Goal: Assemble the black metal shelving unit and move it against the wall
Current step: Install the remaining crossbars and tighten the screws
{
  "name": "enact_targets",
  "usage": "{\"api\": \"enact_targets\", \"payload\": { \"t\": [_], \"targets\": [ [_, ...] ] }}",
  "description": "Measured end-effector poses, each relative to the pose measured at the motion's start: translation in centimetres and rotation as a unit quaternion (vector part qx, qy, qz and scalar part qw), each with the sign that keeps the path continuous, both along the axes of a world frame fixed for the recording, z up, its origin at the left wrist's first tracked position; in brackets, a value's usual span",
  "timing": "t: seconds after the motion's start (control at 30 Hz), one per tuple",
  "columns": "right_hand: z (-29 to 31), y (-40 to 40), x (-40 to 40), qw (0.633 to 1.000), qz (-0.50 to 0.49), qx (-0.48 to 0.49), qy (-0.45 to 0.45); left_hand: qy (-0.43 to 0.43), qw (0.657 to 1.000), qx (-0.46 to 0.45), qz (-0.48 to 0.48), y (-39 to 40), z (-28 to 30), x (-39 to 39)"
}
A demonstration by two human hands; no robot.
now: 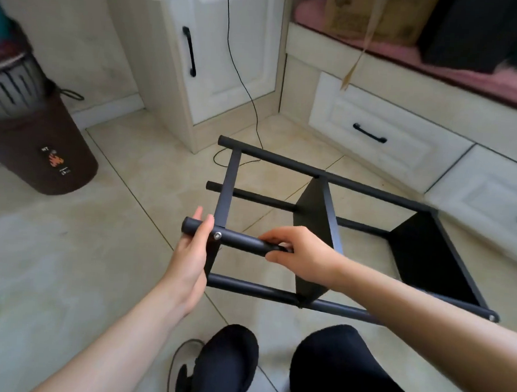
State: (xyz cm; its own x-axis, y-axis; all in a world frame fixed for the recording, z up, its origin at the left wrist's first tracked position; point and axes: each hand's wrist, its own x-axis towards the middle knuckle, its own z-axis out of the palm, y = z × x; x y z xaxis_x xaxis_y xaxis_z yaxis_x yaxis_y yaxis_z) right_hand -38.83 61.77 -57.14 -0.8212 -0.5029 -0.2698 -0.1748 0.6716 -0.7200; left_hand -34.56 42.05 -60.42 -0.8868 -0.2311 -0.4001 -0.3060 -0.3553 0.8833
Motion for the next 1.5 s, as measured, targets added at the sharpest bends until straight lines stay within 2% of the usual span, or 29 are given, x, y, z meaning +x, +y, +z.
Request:
{"api": "enact_targets", "payload": {
  "t": [0.17,0.33,0.7,1.0,1.1,1.23,1.5],
  "targets": [
    [5.4,1.6,0.0,0.998,-0.039,-0.025,0.035,0.085,0.993,-0.070,-0.043,1.6,6.3,-1.6],
    [9.6,4.1,0.1,0.993,-0.092,-0.064,0.048,0.172,0.970,-0.146,-0.085,4.0,11.3,-3.4],
    [14.9,8.6,2.7,0.979,-0.150,-0.131,0.055,0.241,0.936,-0.220,-0.130,9.6,19.5,-3.3],
    [16.9,13.2,6.9,0.963,-0.207,-0.150,0.085,0.251,0.919,-0.259,-0.158,15.5,23.2,-1.0],
    [17.2,14.8,8.6,0.948,-0.251,-0.168,0.098,0.276,0.902,-0.288,-0.164,18.2,24.4,0.2],
    [17.1,16.8,11.2,0.921,-0.305,-0.212,0.113,0.289,0.869,-0.384,-0.119,22.4,25.5,1.8],
    [16.4,19.4,14.2,0.883,-0.356,-0.282,0.120,0.334,0.842,-0.419,-0.063,28.2,24.9,3.9]
  ]
}}
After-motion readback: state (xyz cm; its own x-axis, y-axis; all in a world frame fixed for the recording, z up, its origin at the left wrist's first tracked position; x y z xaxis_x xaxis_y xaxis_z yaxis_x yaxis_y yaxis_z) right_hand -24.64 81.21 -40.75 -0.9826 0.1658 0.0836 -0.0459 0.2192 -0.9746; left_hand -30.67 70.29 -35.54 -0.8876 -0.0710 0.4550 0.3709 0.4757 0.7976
